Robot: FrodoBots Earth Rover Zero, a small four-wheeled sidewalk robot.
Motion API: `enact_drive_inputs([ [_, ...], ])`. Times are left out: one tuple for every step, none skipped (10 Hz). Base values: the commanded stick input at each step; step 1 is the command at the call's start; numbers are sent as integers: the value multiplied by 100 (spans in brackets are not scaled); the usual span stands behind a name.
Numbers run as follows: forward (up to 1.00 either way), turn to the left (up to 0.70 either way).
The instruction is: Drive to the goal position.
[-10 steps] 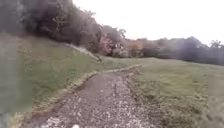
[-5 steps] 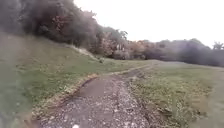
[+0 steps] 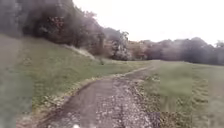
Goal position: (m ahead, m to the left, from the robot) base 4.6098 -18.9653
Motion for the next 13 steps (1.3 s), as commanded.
enact_drive_inputs([
  [100, 0],
  [100, 0],
  [100, -8],
  [100, -25],
  [100, -40],
  [100, -40],
  [100, 0],
  [100, 0],
  [100, 0],
  [100, 0],
  [100, 0],
  [100, -13],
  [100, -31],
])
